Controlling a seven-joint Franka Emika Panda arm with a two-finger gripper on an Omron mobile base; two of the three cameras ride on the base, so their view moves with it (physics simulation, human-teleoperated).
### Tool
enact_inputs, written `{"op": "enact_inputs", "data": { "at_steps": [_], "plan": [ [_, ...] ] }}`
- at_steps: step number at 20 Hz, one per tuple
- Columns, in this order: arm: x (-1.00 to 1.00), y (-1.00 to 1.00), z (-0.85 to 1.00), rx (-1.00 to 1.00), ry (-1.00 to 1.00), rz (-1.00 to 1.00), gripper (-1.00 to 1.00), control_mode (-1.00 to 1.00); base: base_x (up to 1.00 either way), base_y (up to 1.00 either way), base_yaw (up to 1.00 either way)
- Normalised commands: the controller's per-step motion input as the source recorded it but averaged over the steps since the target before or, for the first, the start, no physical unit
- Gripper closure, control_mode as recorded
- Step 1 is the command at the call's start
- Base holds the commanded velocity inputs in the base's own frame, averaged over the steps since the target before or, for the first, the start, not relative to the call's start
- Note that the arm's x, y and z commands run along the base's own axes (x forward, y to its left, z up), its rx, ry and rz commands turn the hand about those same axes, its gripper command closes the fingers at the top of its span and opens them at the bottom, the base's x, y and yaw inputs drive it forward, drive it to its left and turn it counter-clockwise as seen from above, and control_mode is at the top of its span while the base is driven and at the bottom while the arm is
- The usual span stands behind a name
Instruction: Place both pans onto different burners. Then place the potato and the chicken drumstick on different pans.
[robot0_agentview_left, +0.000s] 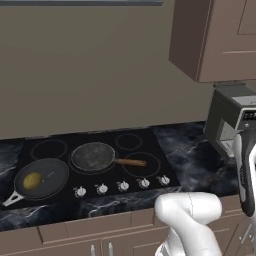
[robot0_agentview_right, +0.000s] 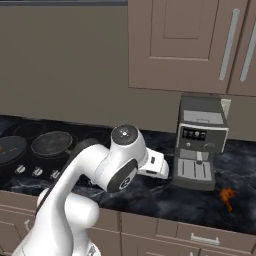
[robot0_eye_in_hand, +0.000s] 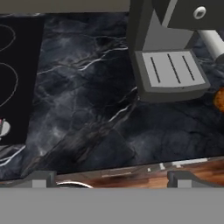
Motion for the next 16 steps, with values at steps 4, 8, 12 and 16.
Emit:
{"op": "enact_inputs", "data": {
  "at_steps": [4,8,12,16],
  "plan": [
    [0.00,-0.54,-0.05,0.00,0.00,0.00,-1.00,-1.00,0.00,0.00,0.00],
    [0.00,-0.56,-0.06,0.00,0.00,0.00,-1.00,-1.00,0.00,0.00,0.00],
    [0.00,-0.55,-0.05,0.00,0.00,0.00,-1.00,-1.00,0.00,0.00,0.00],
    [0.00,-0.47,-0.04,0.00,0.01,0.00,-1.00,-1.00,0.00,0.00,0.00]
  ]
}}
